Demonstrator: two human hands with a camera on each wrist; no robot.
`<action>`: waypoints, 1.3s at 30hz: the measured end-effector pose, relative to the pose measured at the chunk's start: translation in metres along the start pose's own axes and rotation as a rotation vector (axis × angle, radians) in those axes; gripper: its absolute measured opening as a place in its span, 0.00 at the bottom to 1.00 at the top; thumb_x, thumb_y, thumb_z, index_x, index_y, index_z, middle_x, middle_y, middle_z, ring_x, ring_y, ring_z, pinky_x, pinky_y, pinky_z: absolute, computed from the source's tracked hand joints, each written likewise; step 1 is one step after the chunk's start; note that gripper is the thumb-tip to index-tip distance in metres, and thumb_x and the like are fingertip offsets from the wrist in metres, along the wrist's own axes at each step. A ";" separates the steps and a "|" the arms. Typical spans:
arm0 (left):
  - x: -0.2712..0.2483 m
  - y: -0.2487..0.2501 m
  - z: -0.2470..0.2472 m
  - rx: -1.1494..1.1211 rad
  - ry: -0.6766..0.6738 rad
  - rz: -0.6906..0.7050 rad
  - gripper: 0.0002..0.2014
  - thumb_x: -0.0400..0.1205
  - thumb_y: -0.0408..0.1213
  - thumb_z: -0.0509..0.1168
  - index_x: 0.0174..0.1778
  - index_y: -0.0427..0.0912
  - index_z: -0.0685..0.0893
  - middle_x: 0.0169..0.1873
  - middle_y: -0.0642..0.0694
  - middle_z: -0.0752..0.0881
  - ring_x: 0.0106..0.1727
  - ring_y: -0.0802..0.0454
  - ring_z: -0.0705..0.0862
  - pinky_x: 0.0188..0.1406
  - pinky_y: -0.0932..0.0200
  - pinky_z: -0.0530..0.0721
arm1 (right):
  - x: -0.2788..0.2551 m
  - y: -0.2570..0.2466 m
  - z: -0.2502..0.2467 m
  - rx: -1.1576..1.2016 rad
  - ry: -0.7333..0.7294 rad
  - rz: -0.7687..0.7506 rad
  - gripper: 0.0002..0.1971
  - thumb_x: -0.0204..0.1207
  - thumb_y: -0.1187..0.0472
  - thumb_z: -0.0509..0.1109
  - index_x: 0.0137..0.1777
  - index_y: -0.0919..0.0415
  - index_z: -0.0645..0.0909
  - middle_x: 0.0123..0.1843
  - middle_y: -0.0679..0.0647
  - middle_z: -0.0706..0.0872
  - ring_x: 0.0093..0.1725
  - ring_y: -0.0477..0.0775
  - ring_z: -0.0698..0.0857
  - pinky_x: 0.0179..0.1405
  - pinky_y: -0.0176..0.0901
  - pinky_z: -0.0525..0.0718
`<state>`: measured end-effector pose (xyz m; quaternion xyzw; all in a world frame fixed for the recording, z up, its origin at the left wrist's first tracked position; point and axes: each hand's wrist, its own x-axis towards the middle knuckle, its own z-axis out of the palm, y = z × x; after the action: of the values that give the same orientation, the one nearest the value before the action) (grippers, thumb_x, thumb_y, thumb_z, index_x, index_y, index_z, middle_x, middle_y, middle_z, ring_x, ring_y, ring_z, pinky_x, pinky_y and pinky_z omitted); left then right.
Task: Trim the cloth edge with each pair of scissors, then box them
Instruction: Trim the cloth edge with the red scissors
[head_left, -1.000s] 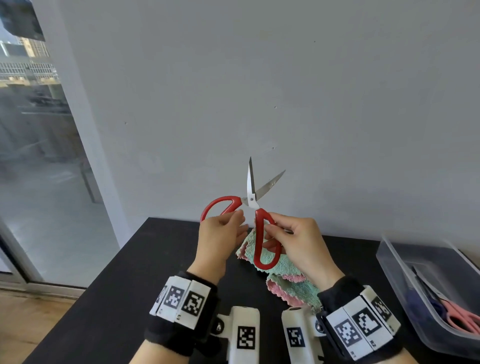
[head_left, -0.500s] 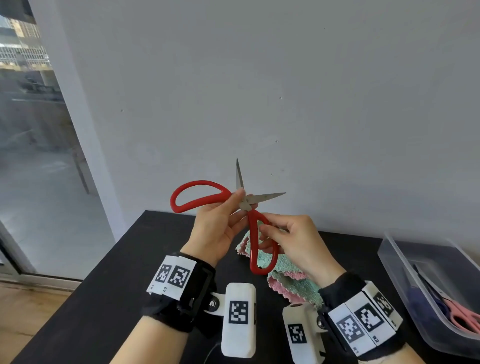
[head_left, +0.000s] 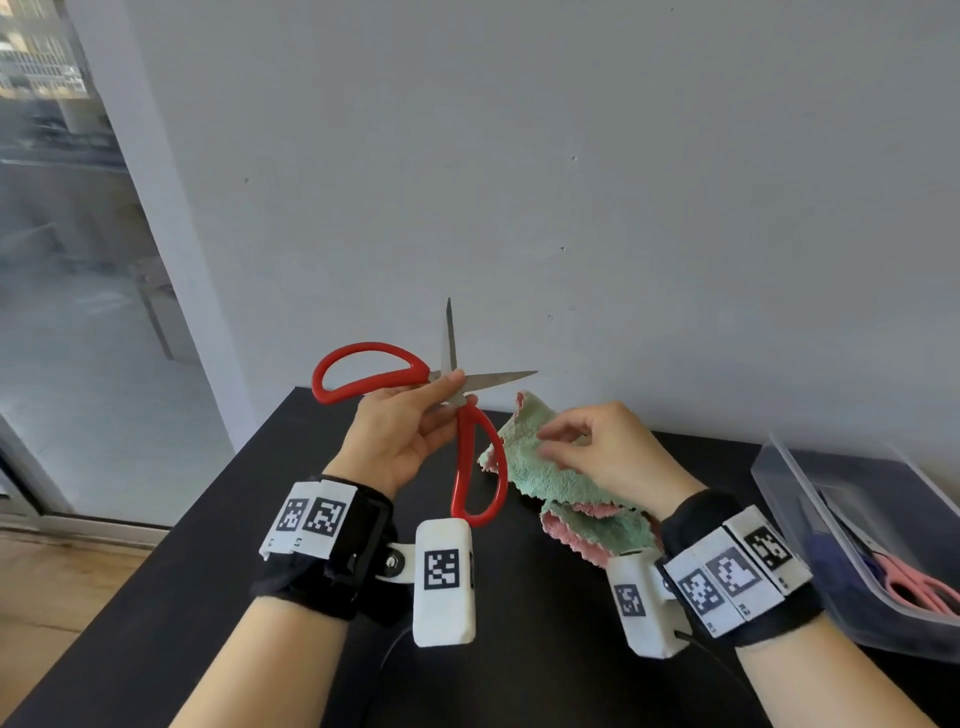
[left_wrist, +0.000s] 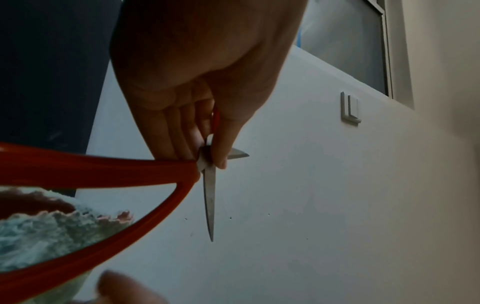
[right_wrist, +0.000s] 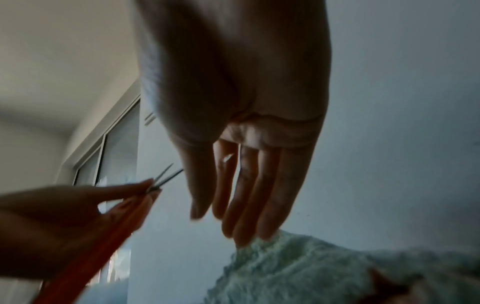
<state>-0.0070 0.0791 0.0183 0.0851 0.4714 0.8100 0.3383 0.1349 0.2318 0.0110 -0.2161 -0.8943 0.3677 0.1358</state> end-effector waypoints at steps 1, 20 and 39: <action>-0.002 0.001 -0.002 0.013 0.003 -0.007 0.21 0.74 0.28 0.72 0.62 0.26 0.82 0.45 0.37 0.89 0.37 0.47 0.92 0.32 0.58 0.88 | -0.001 0.001 0.002 -0.115 -0.042 0.018 0.12 0.74 0.57 0.77 0.56 0.55 0.88 0.48 0.46 0.89 0.40 0.37 0.83 0.44 0.28 0.79; -0.037 0.019 -0.021 0.247 -0.023 -0.015 0.07 0.75 0.29 0.73 0.48 0.35 0.84 0.44 0.38 0.91 0.43 0.44 0.92 0.39 0.55 0.90 | 0.007 -0.047 -0.002 -0.651 -0.594 0.135 0.24 0.75 0.58 0.75 0.71 0.48 0.79 0.73 0.52 0.78 0.71 0.52 0.77 0.68 0.41 0.73; -0.046 0.027 -0.035 0.256 -0.024 -0.022 0.11 0.75 0.29 0.73 0.52 0.33 0.85 0.46 0.36 0.91 0.43 0.45 0.92 0.35 0.56 0.90 | 0.012 -0.036 0.038 -1.058 -0.638 0.221 0.20 0.84 0.65 0.59 0.75 0.66 0.72 0.56 0.56 0.79 0.46 0.51 0.79 0.40 0.36 0.77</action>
<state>-0.0008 0.0170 0.0299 0.1321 0.5678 0.7383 0.3391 0.0989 0.1922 0.0114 -0.2250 -0.9240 -0.0663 -0.3021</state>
